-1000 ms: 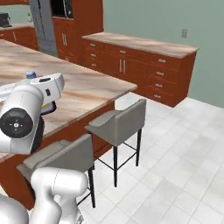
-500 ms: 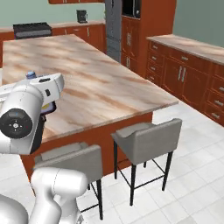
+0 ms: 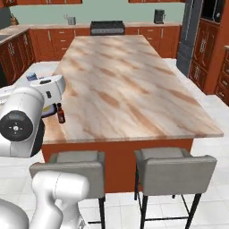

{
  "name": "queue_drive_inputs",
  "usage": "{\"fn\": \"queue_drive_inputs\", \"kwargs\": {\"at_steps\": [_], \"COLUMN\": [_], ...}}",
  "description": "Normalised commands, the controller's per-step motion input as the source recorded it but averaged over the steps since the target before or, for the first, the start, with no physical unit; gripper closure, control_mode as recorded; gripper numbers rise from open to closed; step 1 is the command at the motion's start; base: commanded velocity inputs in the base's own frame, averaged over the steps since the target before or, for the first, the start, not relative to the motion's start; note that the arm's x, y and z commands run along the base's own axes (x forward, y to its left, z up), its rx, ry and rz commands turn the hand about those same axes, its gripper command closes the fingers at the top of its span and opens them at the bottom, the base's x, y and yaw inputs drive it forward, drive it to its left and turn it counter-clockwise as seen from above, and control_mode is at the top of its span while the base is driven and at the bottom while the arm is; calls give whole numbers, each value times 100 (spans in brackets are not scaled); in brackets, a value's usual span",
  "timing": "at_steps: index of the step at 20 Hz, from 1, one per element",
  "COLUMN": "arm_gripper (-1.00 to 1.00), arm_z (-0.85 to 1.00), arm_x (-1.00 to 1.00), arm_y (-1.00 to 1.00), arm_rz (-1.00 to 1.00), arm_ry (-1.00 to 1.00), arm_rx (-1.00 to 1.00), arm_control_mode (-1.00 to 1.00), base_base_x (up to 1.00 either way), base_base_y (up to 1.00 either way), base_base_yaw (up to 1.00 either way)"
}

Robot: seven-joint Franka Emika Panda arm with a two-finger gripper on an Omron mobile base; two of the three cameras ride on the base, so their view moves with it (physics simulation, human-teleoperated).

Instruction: The dining table condiment station is running low on condiment bottle. Refill the condiment station by opening the cabinet and taking the condiment bottle from the cabinet and placing it on the dining table.

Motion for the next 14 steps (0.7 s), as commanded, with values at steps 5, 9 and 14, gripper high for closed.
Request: {"fn": "queue_drive_inputs", "kwargs": {"at_steps": [5,9,14], "arm_gripper": [100,100,100], "arm_z": [0,0,-43], "arm_x": [0,0,100], "arm_y": [0,0,-33], "arm_rz": [0,0,24], "arm_ry": [0,0,12], "arm_rx": [0,0,0], "arm_control_mode": [100,100,-100], "base_base_x": [12,62,0], "base_base_y": [-77,-64,0], "base_base_yaw": [61,45,0]}}
